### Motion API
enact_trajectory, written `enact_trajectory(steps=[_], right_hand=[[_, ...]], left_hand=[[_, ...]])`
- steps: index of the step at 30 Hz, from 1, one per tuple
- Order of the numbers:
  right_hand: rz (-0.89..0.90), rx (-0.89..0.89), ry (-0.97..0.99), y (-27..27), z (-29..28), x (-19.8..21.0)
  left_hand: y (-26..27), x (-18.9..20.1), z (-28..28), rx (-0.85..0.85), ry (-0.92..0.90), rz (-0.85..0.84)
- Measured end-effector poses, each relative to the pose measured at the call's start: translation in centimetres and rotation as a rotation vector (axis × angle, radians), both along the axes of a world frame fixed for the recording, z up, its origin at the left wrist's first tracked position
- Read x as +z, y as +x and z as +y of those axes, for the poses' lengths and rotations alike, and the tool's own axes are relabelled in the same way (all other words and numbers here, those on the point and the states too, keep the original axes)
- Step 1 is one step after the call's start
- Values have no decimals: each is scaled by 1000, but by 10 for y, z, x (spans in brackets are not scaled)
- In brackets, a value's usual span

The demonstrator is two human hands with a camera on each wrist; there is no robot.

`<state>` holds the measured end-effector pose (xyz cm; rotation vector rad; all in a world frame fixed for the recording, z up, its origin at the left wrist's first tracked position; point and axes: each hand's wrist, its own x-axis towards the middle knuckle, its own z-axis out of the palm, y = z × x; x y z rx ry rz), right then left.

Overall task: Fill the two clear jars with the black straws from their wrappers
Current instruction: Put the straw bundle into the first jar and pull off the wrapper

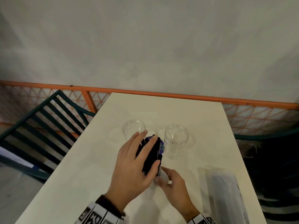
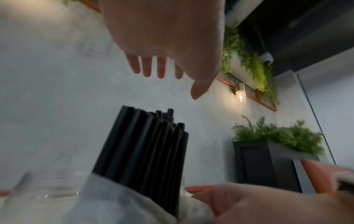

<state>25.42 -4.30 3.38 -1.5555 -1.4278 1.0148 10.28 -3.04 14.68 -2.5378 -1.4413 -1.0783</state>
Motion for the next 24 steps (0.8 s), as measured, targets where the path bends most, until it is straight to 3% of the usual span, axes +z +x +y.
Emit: enact_trajectory(steps=[3,7,13,20,24], right_hand=[[-151,79,46,-4,-2,-1],[-232,268,-56,-10,-5,4],[-249,351,-263,-7,2,-11],[-366,395,-162,-7,13,-26],[-321,309,40,-8,18,-24]], left_hand=[[13,-9,19,12,-165,229],[16,-26,25,30,-272,329],[11,-31,24,-20,-239,351],[-6,-29,27,-40,-288,286],[-21,-24,33,-93,-287,156]])
